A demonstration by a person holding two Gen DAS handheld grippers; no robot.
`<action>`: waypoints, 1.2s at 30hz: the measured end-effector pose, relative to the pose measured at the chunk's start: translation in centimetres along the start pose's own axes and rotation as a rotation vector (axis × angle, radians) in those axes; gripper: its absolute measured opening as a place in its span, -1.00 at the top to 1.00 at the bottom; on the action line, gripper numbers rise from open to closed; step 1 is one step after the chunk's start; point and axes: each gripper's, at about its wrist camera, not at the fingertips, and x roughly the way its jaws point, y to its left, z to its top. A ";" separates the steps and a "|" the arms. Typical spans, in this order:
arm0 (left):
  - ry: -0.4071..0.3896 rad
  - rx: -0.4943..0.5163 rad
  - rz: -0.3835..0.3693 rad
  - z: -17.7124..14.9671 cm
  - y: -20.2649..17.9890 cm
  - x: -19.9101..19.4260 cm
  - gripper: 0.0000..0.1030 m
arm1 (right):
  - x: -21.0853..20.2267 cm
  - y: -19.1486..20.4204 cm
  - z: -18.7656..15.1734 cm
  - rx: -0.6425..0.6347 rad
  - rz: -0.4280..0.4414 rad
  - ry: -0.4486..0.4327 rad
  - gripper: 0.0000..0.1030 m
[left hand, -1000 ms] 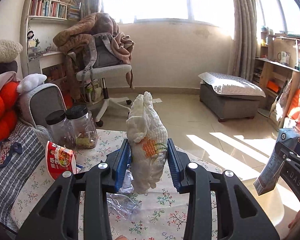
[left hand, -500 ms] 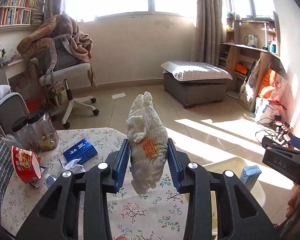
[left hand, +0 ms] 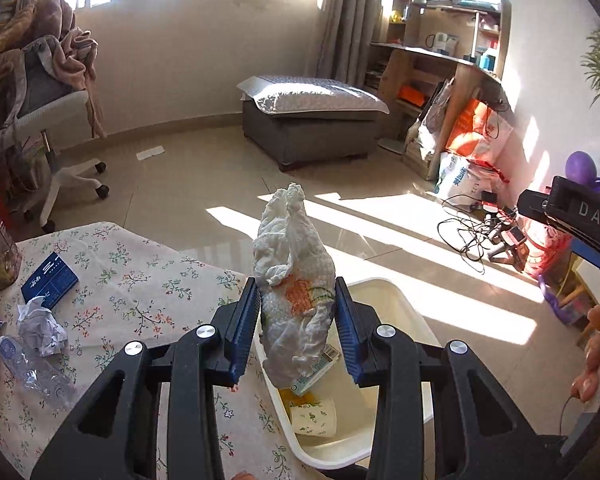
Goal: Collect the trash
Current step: 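Carry tissue and milk carton over the white bin and open both tools, then move both open tools back toward the table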
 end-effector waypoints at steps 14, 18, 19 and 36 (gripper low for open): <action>0.115 -0.088 -0.167 0.7 -1.7 2.8 -0.49 | 0.5 -1.9 0.3 0.039 -0.019 0.014 -0.82; 0.125 -0.101 -0.125 0.9 -0.5 2.6 -0.62 | 0.6 -0.7 0.0 0.003 -0.009 0.022 -0.85; 0.122 -0.107 -0.108 1.0 -0.1 2.4 -0.63 | 0.6 -0.4 0.0 -0.005 -0.009 0.019 -0.86; 0.043 -0.100 0.116 2.3 7.8 -2.6 -0.65 | -1.4 7.8 -2.3 -0.181 0.063 -0.088 -0.86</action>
